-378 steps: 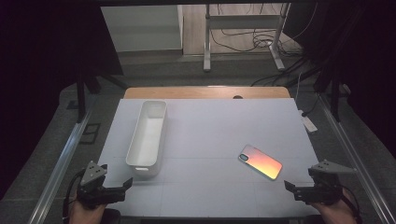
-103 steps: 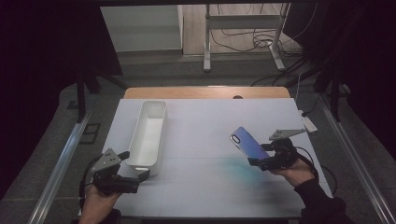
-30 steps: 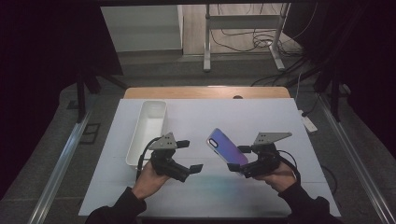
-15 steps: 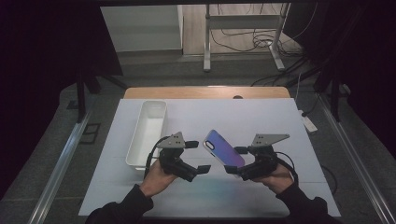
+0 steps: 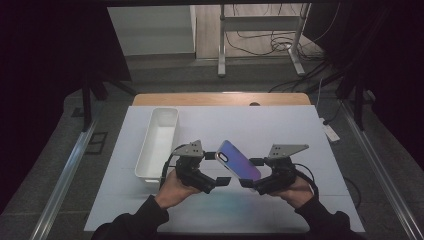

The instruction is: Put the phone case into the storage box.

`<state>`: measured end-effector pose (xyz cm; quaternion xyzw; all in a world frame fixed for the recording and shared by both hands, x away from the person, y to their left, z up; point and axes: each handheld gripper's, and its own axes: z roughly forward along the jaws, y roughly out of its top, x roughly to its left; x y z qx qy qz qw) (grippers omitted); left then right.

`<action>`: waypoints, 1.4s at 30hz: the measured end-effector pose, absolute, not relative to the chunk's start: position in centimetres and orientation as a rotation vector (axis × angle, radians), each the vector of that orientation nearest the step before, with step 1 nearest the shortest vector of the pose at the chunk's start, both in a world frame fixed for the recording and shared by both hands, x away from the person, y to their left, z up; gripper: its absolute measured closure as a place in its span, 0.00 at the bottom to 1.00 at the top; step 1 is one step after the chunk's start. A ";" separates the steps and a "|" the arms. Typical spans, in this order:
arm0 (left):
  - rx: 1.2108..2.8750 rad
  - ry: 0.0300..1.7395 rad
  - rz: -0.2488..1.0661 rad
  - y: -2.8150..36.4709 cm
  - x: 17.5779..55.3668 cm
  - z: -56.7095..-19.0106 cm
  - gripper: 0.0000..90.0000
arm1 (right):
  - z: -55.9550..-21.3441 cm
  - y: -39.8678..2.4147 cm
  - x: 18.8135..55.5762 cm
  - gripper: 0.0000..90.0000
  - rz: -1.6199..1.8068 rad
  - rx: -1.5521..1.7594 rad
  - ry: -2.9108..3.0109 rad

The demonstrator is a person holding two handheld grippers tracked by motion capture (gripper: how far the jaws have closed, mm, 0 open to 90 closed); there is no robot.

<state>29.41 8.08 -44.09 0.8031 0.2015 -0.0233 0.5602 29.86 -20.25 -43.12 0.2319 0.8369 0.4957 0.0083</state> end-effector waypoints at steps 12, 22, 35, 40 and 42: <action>1.850 0.437 -0.164 8.8 29.5 -43.9 0.51 | -43.1 -20.2 29.8 0.18 1.556 0.715 2.617; 1.825 0.425 -0.217 8.9 29.5 -43.9 0.72 | -43.1 -20.3 29.8 0.18 1.562 0.705 2.621; 1.793 0.401 -0.303 9.2 29.8 -44.1 0.89 | -43.1 -20.2 29.7 0.18 1.586 0.681 2.630; 1.804 0.370 -0.319 9.2 29.8 -44.0 0.93 | -43.2 -20.1 29.6 0.18 1.570 0.648 2.645; 1.812 0.351 -0.323 9.1 29.8 -44.0 0.95 | -43.3 -20.0 29.6 0.18 1.562 0.630 2.651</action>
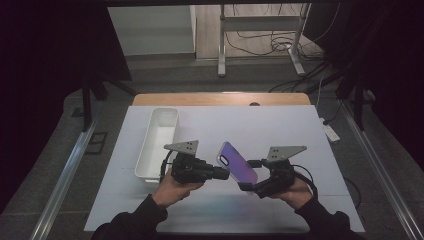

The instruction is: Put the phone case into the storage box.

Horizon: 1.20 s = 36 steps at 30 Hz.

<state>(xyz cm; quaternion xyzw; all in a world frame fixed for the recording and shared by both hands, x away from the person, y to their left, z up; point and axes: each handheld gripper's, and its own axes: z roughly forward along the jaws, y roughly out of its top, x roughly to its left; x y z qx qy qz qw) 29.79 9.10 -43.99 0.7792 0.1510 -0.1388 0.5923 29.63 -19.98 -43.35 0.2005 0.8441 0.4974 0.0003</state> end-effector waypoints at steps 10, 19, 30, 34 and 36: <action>1.827 0.284 -0.315 8.9 29.5 -43.6 0.98 | -43.9 -19.8 30.2 0.17 1.622 0.618 2.748; 1.857 0.319 -0.267 9.3 29.6 -43.4 0.99 | -44.1 -19.8 30.2 0.19 1.546 0.613 2.756; 1.905 0.356 -0.204 9.3 29.5 -43.2 0.99 | -44.1 -20.0 30.1 0.19 1.461 0.621 2.760; 1.918 0.372 -0.177 9.5 29.7 -43.1 0.99 | -44.0 -20.2 30.0 0.19 1.434 0.644 2.742; 1.925 0.382 -0.164 9.6 29.8 -43.0 0.99 | -44.0 -20.4 29.9 0.17 1.419 0.658 2.727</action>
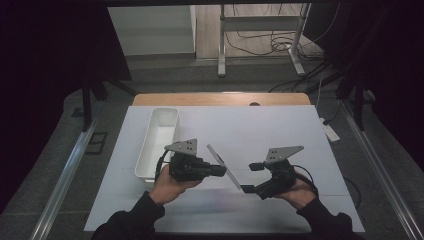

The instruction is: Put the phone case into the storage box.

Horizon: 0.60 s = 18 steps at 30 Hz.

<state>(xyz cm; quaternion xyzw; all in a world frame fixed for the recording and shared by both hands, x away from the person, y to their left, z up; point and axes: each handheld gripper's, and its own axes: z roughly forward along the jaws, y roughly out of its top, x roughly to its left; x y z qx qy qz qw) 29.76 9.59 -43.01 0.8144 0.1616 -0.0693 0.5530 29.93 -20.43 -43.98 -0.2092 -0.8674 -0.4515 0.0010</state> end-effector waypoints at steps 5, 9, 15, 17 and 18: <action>1.949 0.410 -0.135 9.7 30.0 -43.0 0.98 | -43.9 -20.9 29.8 0.12 -1.411 -0.726 -2.780; 1.964 0.430 -0.113 9.8 30.2 -43.0 0.98 | -43.9 -21.2 29.6 0.08 -1.365 -0.762 -2.810; 1.982 0.450 -0.084 9.9 30.5 -42.9 0.98 | -44.0 -21.4 29.5 0.05 -1.304 -0.791 -2.826; 1.992 0.456 -0.075 10.0 30.6 -42.9 0.98 | -44.1 -21.4 29.5 0.04 -1.286 -0.802 -2.825; 1.996 0.462 -0.067 10.1 30.7 -42.9 0.98 | -44.1 -21.5 29.5 0.03 -1.278 -0.805 -2.826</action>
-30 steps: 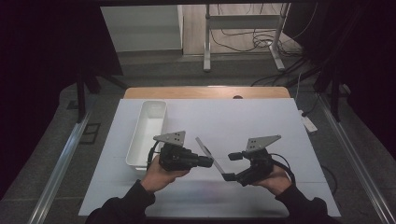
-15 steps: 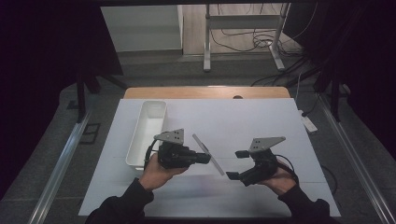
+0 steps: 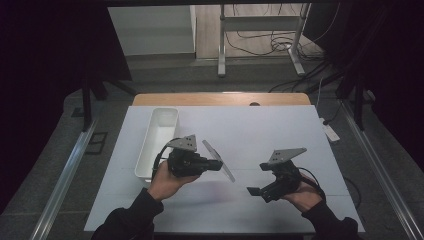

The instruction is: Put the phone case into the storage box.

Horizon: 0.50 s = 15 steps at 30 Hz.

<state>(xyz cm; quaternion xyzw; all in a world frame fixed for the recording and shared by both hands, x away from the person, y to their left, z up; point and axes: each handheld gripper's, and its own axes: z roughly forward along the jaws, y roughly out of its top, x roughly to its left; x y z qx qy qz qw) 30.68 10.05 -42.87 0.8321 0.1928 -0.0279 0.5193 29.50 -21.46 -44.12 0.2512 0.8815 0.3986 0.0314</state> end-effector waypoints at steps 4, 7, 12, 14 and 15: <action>2.009 0.476 -0.048 10.2 30.9 -42.9 0.98 | -44.3 -21.7 29.6 0.02 1.206 0.788 2.715; 2.014 0.487 -0.028 10.5 31.0 -42.7 0.98 | -44.3 -22.0 29.6 0.02 1.220 0.804 2.710; 2.012 0.501 -0.005 10.7 31.3 -42.4 0.98 | -44.3 -22.4 29.5 0.03 1.223 0.809 2.712; 2.014 0.511 0.006 10.8 31.3 -42.3 0.98 | -44.4 -22.5 29.4 0.02 1.191 0.798 2.707; 2.013 0.516 0.009 10.9 31.4 -42.3 0.98 | -44.5 -22.5 29.3 0.01 1.175 0.787 2.699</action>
